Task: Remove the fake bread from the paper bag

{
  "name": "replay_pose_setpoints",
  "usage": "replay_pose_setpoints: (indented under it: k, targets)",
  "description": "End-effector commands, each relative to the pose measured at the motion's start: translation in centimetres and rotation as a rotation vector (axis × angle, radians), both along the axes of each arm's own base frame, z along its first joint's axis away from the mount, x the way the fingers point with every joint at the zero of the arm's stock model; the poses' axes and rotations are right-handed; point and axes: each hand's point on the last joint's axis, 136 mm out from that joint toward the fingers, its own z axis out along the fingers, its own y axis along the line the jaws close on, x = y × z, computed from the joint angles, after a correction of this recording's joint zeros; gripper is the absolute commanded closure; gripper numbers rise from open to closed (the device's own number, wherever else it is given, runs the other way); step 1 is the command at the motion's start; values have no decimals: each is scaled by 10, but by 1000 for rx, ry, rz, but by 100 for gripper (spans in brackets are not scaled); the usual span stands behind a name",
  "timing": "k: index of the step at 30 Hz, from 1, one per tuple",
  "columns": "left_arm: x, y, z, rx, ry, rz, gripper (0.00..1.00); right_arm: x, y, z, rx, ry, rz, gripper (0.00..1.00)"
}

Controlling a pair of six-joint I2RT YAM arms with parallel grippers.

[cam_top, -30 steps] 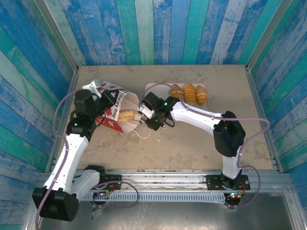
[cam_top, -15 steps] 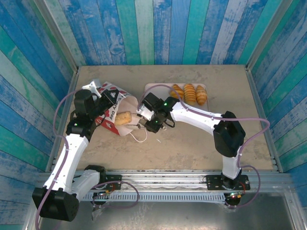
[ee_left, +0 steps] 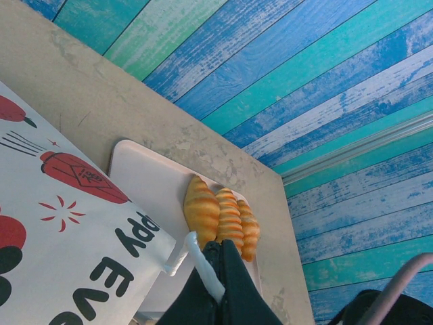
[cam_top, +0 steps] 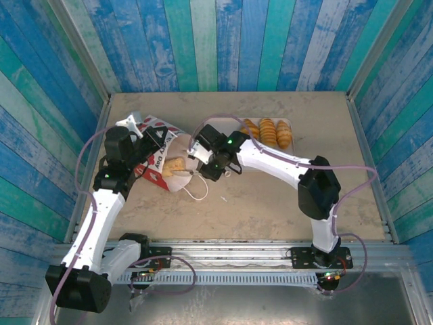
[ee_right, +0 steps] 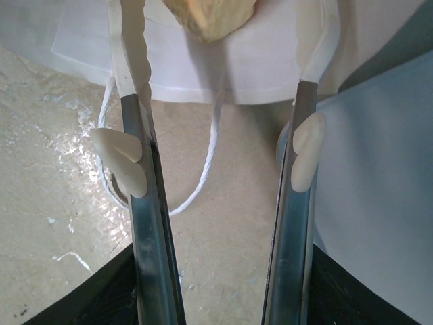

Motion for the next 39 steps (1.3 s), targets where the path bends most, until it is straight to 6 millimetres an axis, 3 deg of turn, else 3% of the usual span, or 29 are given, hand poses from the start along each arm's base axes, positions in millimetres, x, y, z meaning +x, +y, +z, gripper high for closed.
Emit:
replay_pose_setpoints:
  k: [1,5,12,20,29,33,39]
  targets:
    - [-1,-2,4,-3,-20,-12,100,-1,5,-11,-45,18,47,45]
    - [-2,-1,4,-2,-23,-6,100,-1,5,-8,-56,28,52,52]
    - [1,0,3,-9,-19,5,100,-11,-6,33,26,-32,46,64]
    - [5,2,2,-18,-14,24,100,-24,-51,57,37,-143,-8,66]
    - [7,7,1,-19,-10,60,100,-26,-129,74,-15,-350,-189,66]
    - [7,10,-1,-20,-2,74,100,-23,-154,75,-16,-390,-260,65]
    - [4,14,0,-18,-4,96,100,0,-178,51,-94,-373,-404,63]
